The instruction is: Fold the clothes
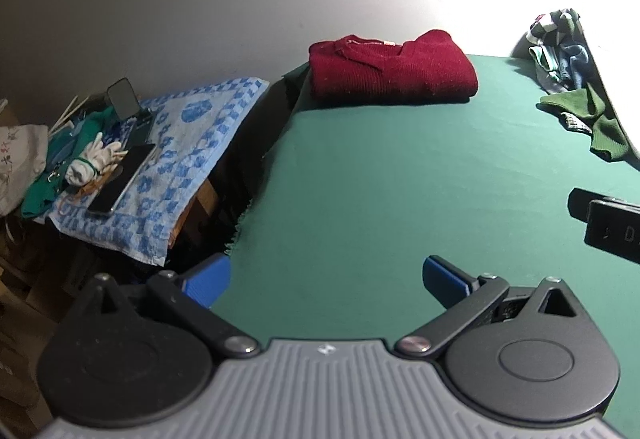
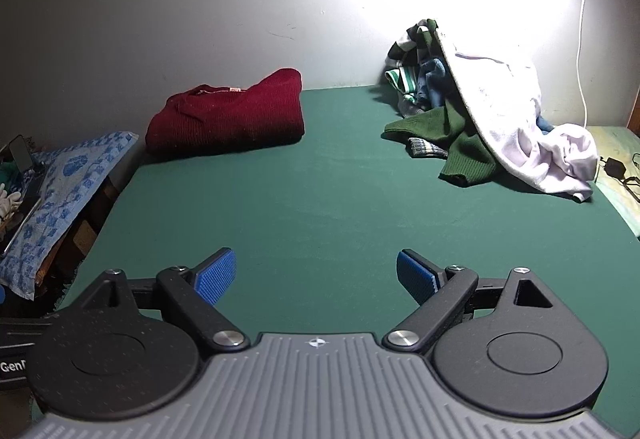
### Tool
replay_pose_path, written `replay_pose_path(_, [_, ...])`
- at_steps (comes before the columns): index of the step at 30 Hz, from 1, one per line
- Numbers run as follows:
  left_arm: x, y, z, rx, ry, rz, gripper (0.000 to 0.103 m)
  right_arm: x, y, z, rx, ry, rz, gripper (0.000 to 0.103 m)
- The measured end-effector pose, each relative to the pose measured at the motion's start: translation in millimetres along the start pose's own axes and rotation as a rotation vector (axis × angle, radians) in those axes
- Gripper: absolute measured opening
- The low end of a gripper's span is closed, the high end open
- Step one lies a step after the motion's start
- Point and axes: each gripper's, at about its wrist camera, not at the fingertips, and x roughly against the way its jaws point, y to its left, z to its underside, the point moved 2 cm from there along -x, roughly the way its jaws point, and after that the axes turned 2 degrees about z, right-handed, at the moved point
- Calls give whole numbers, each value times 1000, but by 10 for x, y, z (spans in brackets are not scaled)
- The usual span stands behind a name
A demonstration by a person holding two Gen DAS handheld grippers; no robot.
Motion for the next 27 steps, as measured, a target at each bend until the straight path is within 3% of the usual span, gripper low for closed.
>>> replay_pose_path(9, [-45, 2, -54, 22, 5, 14, 103, 5, 155, -11, 63, -15, -21, 90])
replay_pose_path(27, [-314, -214, -78, 9, 59, 21, 103, -185, 35, 57, -12, 19, -3, 90])
